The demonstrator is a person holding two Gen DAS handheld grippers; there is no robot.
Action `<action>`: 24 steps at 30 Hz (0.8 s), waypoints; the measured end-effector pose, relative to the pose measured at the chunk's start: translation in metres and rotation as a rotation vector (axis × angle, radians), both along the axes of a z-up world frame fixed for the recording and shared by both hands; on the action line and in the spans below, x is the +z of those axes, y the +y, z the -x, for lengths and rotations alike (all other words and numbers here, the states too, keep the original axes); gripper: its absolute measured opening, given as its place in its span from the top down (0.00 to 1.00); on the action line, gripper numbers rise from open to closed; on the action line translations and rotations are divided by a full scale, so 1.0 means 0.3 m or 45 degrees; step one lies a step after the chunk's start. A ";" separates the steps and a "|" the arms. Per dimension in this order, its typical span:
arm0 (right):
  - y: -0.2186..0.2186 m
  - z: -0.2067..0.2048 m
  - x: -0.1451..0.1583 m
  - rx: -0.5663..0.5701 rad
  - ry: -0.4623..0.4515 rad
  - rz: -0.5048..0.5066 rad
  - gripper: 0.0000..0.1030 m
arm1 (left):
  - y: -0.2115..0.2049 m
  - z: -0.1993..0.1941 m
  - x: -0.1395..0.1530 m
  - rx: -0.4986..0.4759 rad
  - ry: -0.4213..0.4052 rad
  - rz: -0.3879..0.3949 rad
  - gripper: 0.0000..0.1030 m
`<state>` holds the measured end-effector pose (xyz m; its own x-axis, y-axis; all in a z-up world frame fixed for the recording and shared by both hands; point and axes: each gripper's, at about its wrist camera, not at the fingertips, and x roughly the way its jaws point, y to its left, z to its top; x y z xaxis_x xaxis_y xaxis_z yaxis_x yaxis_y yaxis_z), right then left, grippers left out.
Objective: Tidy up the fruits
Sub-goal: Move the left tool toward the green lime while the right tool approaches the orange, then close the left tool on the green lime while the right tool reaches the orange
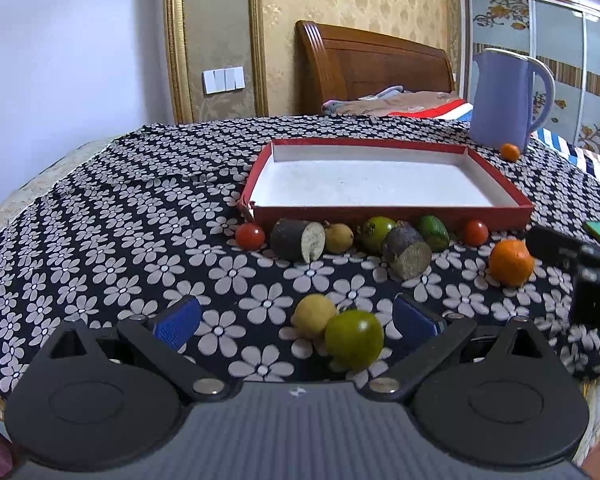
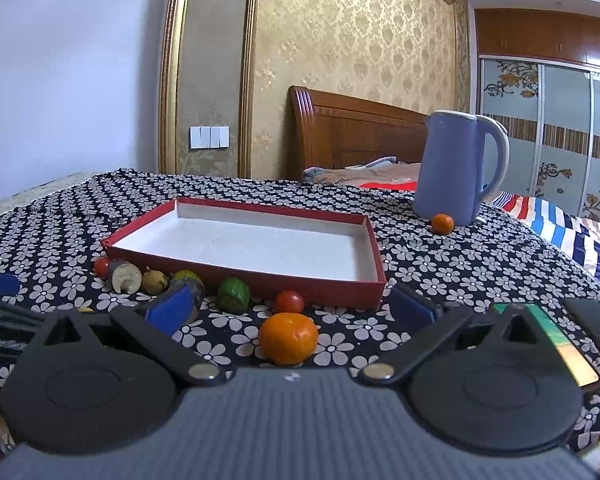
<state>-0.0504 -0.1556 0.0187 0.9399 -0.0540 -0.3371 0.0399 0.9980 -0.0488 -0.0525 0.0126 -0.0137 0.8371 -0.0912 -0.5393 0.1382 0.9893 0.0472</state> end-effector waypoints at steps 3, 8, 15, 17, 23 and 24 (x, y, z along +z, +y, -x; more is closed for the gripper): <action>-0.005 -0.002 -0.006 0.006 0.005 -0.004 0.00 | 0.011 0.020 -0.013 -0.042 -0.003 -0.008 0.00; 0.007 -0.016 -0.028 0.002 0.021 0.012 0.00 | 0.008 0.032 -0.029 -0.079 -0.019 -0.014 0.00; -0.001 -0.024 -0.049 -0.004 0.029 0.002 0.01 | 0.005 0.014 -0.044 -0.067 0.000 -0.006 0.01; 0.000 -0.024 -0.052 -0.011 0.028 0.020 0.01 | 0.006 0.015 -0.046 -0.068 -0.002 -0.006 0.01; 0.008 -0.024 -0.055 -0.010 0.023 0.034 0.00 | 0.008 0.009 -0.045 -0.100 0.044 0.040 0.28; 0.009 -0.023 -0.055 -0.007 0.023 0.035 0.00 | 0.007 0.005 -0.048 -0.104 0.057 0.048 0.30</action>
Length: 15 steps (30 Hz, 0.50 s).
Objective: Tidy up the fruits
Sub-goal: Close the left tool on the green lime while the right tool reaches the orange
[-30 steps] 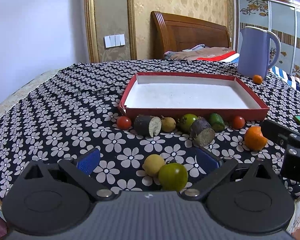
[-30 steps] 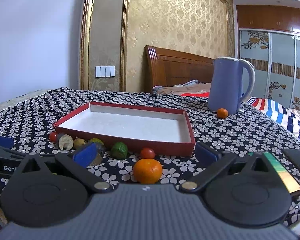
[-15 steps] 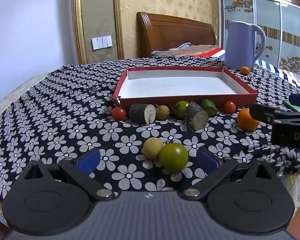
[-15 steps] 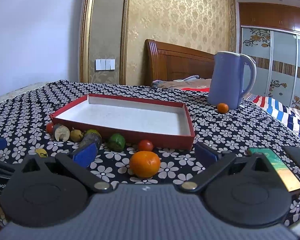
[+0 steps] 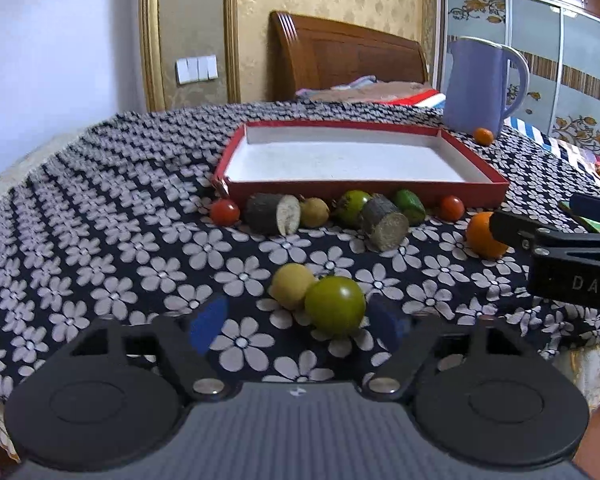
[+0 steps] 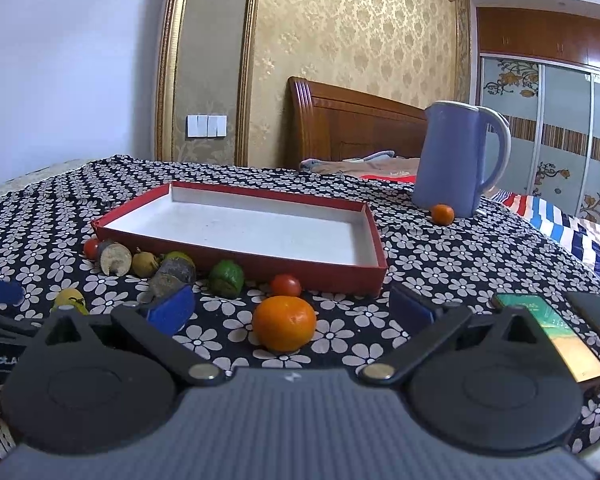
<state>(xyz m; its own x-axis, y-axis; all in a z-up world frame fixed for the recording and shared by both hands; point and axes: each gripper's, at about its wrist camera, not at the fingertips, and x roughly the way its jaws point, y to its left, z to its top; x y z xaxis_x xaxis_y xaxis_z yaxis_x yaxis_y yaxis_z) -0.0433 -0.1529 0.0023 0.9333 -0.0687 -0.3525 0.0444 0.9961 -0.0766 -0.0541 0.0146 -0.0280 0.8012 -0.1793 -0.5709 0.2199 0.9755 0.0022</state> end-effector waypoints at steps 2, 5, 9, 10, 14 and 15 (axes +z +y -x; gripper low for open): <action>0.000 0.002 -0.001 0.004 -0.001 -0.001 0.00 | -0.004 -0.008 -0.004 -0.011 0.024 0.022 0.33; -0.004 0.002 -0.004 0.005 -0.001 0.005 0.00 | -0.020 -0.013 -0.002 -0.034 0.037 0.037 0.45; -0.012 0.008 -0.006 0.004 -0.007 0.009 0.00 | -0.045 -0.027 -0.010 -0.041 0.052 0.034 0.49; -0.014 0.008 -0.007 0.001 -0.007 0.010 0.00 | -0.048 -0.031 -0.011 -0.045 0.059 0.037 0.50; -0.021 0.006 -0.013 -0.001 -0.003 0.002 0.00 | -0.060 -0.051 -0.016 -0.041 0.070 0.041 0.57; -0.023 0.005 -0.015 -0.002 -0.002 0.002 0.00 | -0.062 -0.054 -0.016 -0.037 0.071 0.040 0.58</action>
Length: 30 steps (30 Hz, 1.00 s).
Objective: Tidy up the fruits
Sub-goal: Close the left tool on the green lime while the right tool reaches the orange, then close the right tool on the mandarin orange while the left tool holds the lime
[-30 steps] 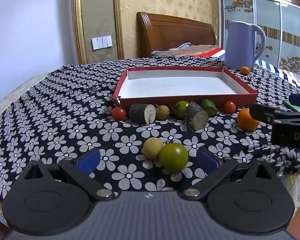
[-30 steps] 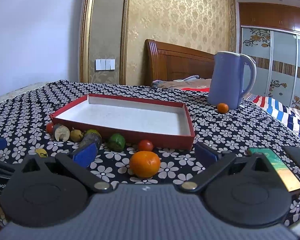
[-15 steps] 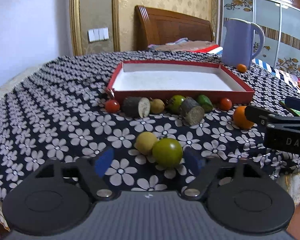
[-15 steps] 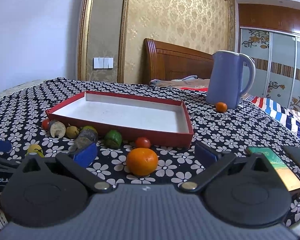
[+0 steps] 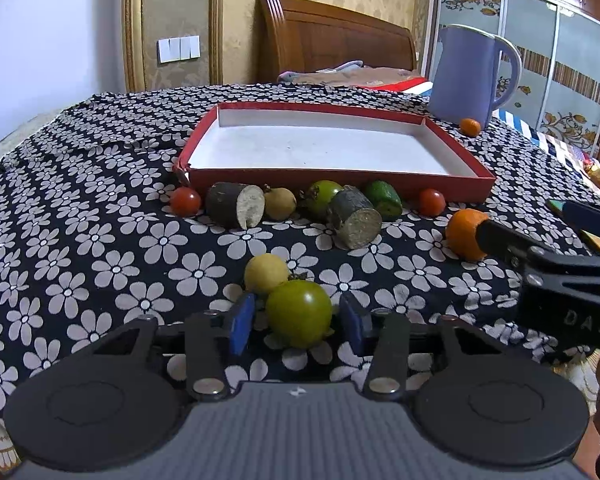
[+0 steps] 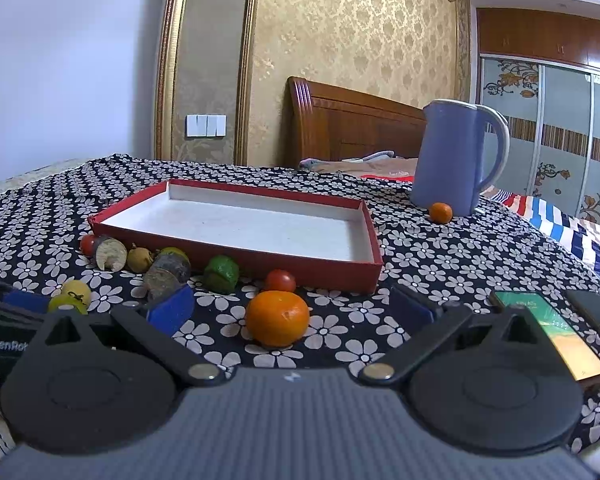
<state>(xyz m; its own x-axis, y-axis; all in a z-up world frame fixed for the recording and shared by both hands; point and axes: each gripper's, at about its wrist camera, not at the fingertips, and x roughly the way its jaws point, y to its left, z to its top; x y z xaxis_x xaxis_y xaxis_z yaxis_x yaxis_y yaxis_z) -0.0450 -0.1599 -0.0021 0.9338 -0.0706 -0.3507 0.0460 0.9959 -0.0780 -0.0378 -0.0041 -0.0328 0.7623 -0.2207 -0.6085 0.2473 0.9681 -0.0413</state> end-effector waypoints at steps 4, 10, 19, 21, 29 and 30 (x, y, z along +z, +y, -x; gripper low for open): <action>-0.009 0.001 -0.002 0.003 0.000 -0.003 0.00 | 0.003 0.001 0.002 0.005 -0.003 0.009 0.69; -0.033 -0.021 -0.011 0.021 0.053 -0.018 0.13 | 0.021 0.016 0.008 0.008 -0.020 0.010 0.69; -0.047 -0.140 -0.039 0.098 0.193 -0.079 0.45 | 0.066 0.022 0.030 0.011 -0.058 0.022 0.69; -0.039 -0.155 -0.052 0.100 0.214 -0.059 0.60 | 0.075 0.021 0.029 0.019 -0.063 0.019 0.69; -0.039 -0.145 -0.051 0.098 0.206 -0.096 0.61 | 0.106 0.020 0.053 0.029 -0.086 0.037 0.69; -0.041 -0.141 -0.047 0.098 0.203 -0.099 0.61 | 0.108 0.018 0.059 0.029 -0.092 0.037 0.69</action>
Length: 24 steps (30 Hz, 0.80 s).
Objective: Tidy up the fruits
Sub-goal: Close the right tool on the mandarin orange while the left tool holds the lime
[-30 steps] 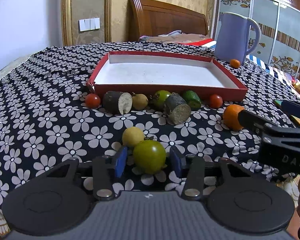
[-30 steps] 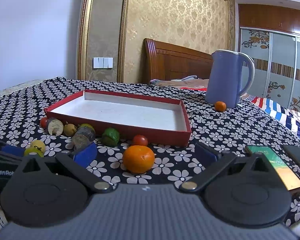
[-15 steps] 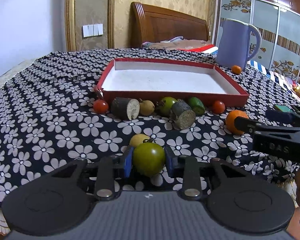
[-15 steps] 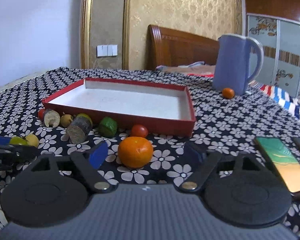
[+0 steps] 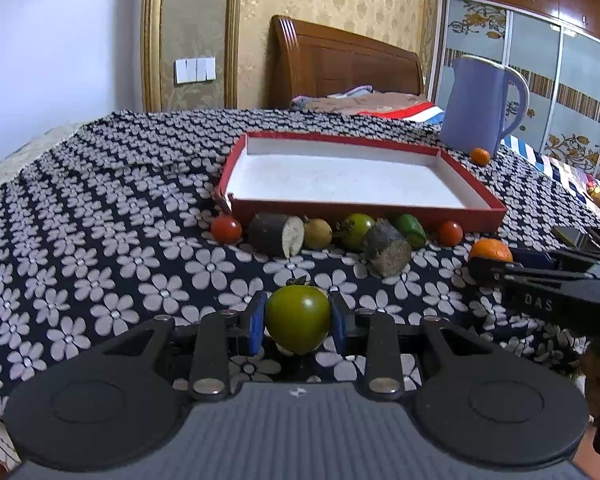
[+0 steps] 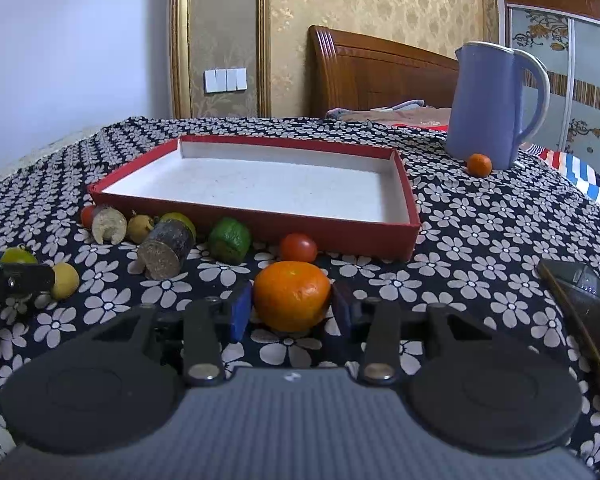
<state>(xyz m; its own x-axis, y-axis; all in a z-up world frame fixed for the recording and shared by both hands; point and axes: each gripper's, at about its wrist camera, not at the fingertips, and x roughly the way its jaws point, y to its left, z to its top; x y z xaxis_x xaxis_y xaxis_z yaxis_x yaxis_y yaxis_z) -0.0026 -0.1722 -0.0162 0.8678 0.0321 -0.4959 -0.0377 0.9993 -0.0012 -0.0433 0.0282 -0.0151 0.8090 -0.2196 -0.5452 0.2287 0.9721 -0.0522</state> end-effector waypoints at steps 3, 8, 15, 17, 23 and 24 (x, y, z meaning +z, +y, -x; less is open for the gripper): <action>0.000 0.013 0.019 -0.008 -0.028 0.003 0.61 | 0.007 -0.013 0.019 0.012 -0.016 -0.004 0.69; -0.002 0.022 0.047 -0.013 -0.070 -0.015 0.61 | 0.012 -0.044 0.039 0.013 -0.027 -0.016 0.69; 0.005 0.005 0.091 0.004 -0.114 -0.034 0.61 | -0.002 -0.091 0.078 0.024 -0.067 -0.039 0.69; 0.010 -0.003 0.101 0.006 -0.126 -0.022 0.61 | -0.010 -0.110 0.090 0.023 -0.078 -0.047 0.69; 0.024 -0.036 0.124 0.020 -0.141 -0.010 0.61 | -0.041 -0.160 0.117 0.009 -0.096 -0.061 0.69; 0.027 -0.043 0.128 0.022 -0.143 -0.008 0.61 | -0.049 -0.168 0.119 0.008 -0.099 -0.066 0.69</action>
